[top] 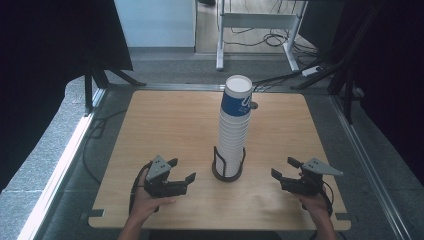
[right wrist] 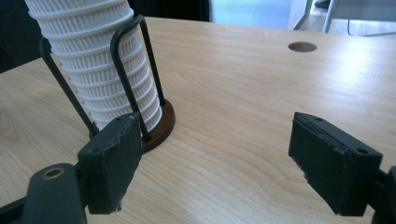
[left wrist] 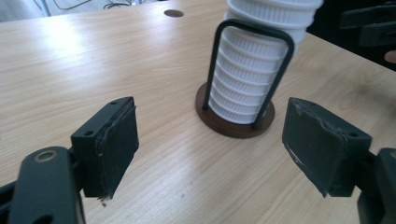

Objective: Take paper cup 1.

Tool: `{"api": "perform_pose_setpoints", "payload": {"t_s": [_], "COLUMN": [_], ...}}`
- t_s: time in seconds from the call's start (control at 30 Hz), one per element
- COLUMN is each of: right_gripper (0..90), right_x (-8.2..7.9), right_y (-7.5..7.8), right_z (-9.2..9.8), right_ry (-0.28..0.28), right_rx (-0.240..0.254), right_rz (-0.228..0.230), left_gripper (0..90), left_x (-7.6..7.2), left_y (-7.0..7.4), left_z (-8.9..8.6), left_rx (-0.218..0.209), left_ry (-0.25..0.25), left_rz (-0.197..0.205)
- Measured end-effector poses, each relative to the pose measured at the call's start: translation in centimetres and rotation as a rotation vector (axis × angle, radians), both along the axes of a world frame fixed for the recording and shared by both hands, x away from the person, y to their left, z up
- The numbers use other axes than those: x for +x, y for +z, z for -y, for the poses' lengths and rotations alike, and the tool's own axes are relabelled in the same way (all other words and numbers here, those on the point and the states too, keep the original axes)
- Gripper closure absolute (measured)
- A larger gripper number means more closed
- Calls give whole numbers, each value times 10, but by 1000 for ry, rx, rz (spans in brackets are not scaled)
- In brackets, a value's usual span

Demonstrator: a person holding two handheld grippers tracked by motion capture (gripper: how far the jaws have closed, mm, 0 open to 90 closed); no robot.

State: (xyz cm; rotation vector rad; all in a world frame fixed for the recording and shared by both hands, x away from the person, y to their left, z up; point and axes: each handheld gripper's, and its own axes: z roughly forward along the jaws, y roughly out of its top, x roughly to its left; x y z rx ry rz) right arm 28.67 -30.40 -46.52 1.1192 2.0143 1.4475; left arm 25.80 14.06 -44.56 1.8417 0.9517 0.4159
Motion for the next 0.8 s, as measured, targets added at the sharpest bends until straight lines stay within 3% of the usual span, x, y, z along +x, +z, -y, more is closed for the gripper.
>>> {"api": "perform_pose_setpoints", "payload": {"t_s": [0.1,0.23,0.37,0.4,0.53,0.8], "right_gripper": [182,184,187,189,196,201], "right_x": [1,-1,1,0,-5,-1], "right_y": [0,-5,-5,-3,-3,-8], "right_z": [1,3,5,6,7,12], "right_ry": [7,11,4,-7,-9,-11], "right_rx": [0,5,-26,-41,-32,-15], "right_rz": [-1,-12,-11,-6,1,-19], "left_gripper": [185,167,167,167,167,178], "left_x": [1,-3,-8,-12,-12,-11], "left_y": [-1,-1,4,8,10,13], "left_z": [-1,-3,1,1,-2,-5], "left_rx": [2,-21,13,3,-14,-67], "left_ry": [9,-23,-39,-47,-43,-39], "left_rz": [-1,-1,24,41,41,50]}}
